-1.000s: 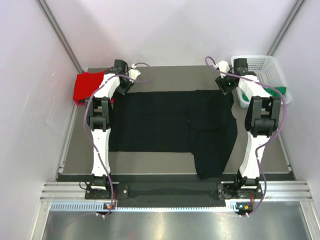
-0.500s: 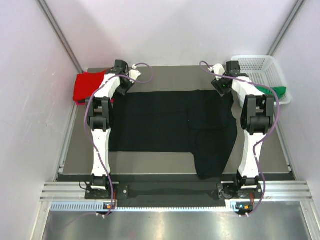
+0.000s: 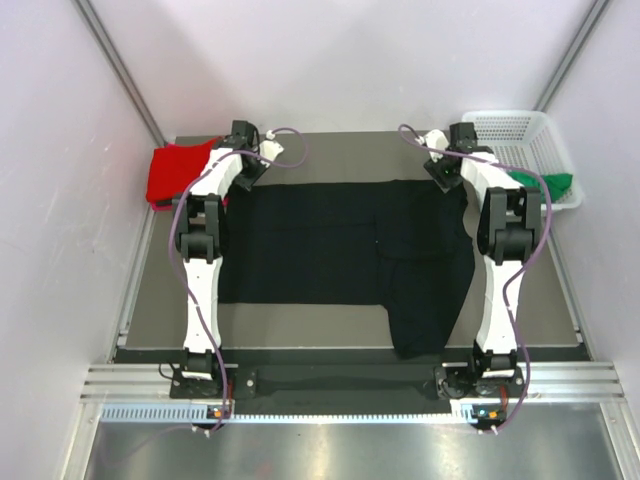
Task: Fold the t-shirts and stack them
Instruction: Fold the tshirt
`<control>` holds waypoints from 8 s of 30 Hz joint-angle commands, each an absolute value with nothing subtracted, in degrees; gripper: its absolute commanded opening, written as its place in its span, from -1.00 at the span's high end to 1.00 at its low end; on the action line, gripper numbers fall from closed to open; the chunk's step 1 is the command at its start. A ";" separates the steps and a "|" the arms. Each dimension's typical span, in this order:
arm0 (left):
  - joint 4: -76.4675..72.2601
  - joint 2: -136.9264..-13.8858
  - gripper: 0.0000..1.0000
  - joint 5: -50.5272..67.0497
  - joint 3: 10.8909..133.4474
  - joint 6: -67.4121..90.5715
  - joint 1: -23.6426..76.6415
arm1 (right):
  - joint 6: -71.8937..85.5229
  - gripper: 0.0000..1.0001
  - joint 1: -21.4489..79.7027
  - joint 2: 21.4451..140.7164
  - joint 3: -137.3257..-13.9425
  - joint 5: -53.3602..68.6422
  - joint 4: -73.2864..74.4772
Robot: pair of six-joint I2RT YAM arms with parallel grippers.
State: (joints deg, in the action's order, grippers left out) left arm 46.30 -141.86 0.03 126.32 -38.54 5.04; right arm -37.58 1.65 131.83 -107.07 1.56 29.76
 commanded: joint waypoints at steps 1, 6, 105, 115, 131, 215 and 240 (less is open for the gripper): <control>46.58 -142.29 0.70 -1.49 125.16 -39.29 4.75 | -38.84 0.16 1.58 134.90 -110.03 0.35 33.48; 46.41 -142.29 0.87 -1.67 125.07 -39.37 4.75 | -39.55 0.71 1.58 136.93 -112.59 1.49 36.74; 33.31 -84.37 -0.02 16.61 71.01 -22.41 12.04 | -56.95 0.18 18.46 99.40 -55.46 34.10 61.88; 32.96 -85.25 -0.02 15.38 72.07 -23.38 11.25 | -58.18 0.23 20.21 103.80 -55.72 34.45 62.49; 31.73 -85.08 -0.02 14.59 72.16 -23.90 10.63 | -55.99 0.95 23.29 99.94 -61.87 36.64 65.83; 29.71 -96.85 -0.06 0.88 80.51 -32.08 4.75 | -83.85 0.15 41.92 67.59 -30.32 19.78 53.09; 30.05 -98.97 -0.06 2.29 83.58 -31.28 4.75 | -79.28 1.00 44.30 68.47 -29.71 10.90 50.36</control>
